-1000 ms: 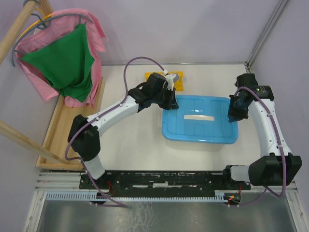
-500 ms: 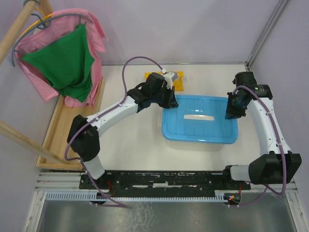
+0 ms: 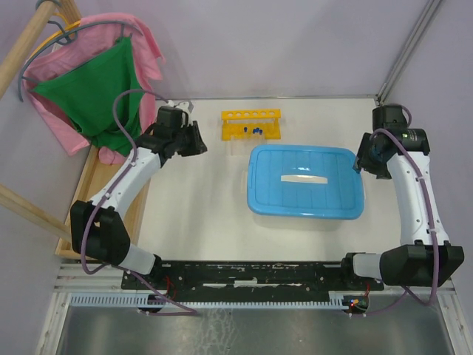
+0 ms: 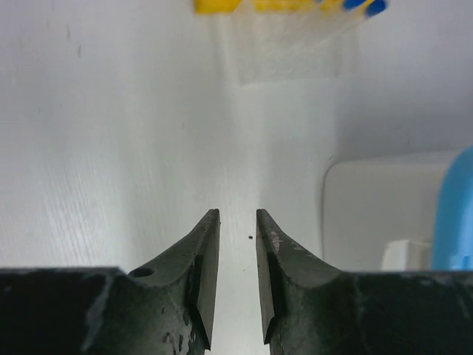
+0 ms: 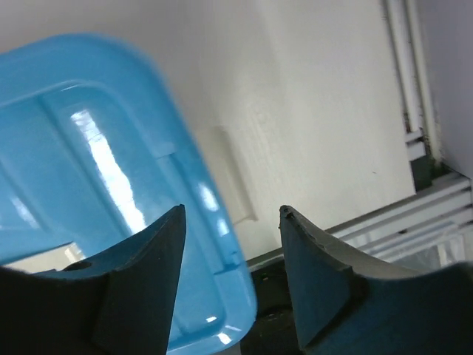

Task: Organize the chemistry lab equipment
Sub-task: Close the lid of the storage box.

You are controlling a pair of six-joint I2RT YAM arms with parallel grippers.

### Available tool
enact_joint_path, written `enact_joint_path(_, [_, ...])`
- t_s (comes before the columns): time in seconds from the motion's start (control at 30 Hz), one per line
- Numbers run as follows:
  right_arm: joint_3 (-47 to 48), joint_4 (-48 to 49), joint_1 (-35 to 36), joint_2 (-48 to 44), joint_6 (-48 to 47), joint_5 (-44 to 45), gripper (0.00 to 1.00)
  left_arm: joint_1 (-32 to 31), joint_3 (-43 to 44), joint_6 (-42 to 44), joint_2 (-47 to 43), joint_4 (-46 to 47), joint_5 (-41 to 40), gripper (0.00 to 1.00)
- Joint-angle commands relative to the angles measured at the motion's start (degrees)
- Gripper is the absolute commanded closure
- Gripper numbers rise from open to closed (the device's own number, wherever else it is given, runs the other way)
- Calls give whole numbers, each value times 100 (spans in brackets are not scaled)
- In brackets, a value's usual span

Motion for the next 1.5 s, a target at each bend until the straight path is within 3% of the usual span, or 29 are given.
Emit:
enact_joint_path(0.0, [-20, -143, -652, 82, 25, 821, 37, 440, -987, 32, -214, 92, 744, 66])
enact_joint_path(0.17, [-508, 223, -1034, 227, -38, 879, 41, 526, -1660, -371, -172, 690, 1078, 67])
enact_joint_path(0.3, [-504, 163, -973, 644, -313, -215, 49, 522, -1634, -532, -100, 833, 1413, 71])
enact_joint_path(0.43, [-445, 125, -400, 654, -417, 41, 51, 523, -1493, -373, -103, 690, 1245, 71])
enact_joint_path(1.07, [494, 2, 1879, 1457, 228, -654, 52, 710, -1621, 184, -253, 55, 512, 72])
enact_joint_path(1.27, [852, -120, 1981, 1722, 236, -132, 43, 1092, -1856, 323, -420, -90, 182, 70])
enact_joint_path(1.37, [985, -202, 1724, 1607, -21, 201, 34, 1708, -2102, 268, -521, 12, 695, 68])
enact_joint_path(1.47, [962, -23, 1181, 1265, -412, -194, 27, 2176, -2446, -72, -818, 426, 1505, 65])
